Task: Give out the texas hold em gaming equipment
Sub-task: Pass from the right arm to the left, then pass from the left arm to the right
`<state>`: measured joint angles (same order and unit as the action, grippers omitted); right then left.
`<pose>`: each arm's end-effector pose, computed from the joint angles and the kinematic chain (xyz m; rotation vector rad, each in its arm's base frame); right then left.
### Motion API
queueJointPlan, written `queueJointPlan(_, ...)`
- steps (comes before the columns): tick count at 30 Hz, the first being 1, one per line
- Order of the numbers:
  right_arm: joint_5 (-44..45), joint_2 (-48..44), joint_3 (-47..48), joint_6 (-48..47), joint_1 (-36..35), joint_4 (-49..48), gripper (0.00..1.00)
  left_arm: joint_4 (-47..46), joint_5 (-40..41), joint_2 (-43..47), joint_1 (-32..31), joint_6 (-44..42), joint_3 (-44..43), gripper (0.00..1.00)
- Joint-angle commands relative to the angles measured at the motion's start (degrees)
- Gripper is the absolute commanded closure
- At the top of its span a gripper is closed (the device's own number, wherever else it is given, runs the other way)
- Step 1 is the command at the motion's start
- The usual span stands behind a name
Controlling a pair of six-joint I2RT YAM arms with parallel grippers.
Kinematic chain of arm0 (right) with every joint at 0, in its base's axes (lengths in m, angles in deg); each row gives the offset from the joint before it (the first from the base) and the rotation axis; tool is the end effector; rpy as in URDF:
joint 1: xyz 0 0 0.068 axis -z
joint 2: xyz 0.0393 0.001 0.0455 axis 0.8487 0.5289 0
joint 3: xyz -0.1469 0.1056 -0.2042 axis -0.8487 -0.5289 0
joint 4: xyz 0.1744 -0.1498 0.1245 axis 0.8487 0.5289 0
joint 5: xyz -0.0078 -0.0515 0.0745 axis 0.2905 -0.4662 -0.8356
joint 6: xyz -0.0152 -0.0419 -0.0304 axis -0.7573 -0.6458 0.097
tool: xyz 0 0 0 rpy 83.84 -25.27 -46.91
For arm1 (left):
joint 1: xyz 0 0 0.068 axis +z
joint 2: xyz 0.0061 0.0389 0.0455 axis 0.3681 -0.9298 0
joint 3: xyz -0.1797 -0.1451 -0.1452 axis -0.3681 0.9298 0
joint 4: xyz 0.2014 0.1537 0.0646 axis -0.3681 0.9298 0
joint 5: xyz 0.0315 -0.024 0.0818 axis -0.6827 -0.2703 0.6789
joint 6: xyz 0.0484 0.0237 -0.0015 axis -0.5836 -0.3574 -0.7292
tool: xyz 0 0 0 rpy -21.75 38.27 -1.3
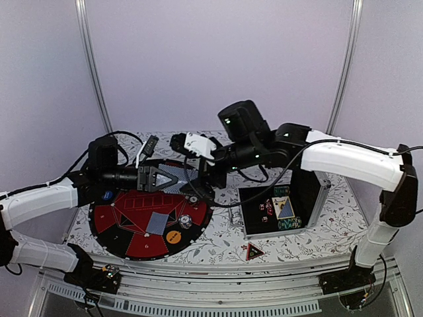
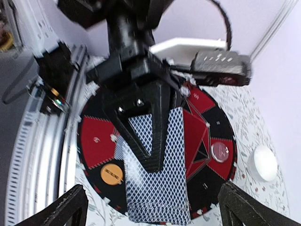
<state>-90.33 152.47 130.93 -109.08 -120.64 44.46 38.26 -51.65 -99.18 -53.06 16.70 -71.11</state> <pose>0.1856 0.3717 0.3483 -1.6087 1.4764 0.5588 0.2011 -0.1525 0.2642 0.5382 2.0342 -1.4830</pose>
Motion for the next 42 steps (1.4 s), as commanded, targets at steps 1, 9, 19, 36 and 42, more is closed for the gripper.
queueJointPlan(1,-22.56,-9.3,-7.64,10.52,5.57,-12.43,0.01,-1.94,-1.19,3.77,-1.22,-5.31,-1.21,1.0)
queueJointPlan(9,-26.64,-11.42,-19.3,36.36,9.61,-32.7,0.19,-6.65,2.07,9.44,-3.41,-5.84,-0.09,1.0)
queueJointPlan(19,-31.93,-5.4,-18.89,42.71,7.66,-40.84,0.51,-10.81,2.63,9.63,-4.6,-3.63,0.6,1.0)
queueJointPlan(36,-33.68,-2.59,-17.65,46.66,7.89,-44.26,0.98,-8.9,3.33,9.0,-5.36,-6.35,0.41,0.99)
queueJointPlan(42,-32.73,-3.13,-16.25,47.47,9.4,-35.96,0.98,12.42,26.35,12.82,-7.82,-26.87,-7.04,0.02)
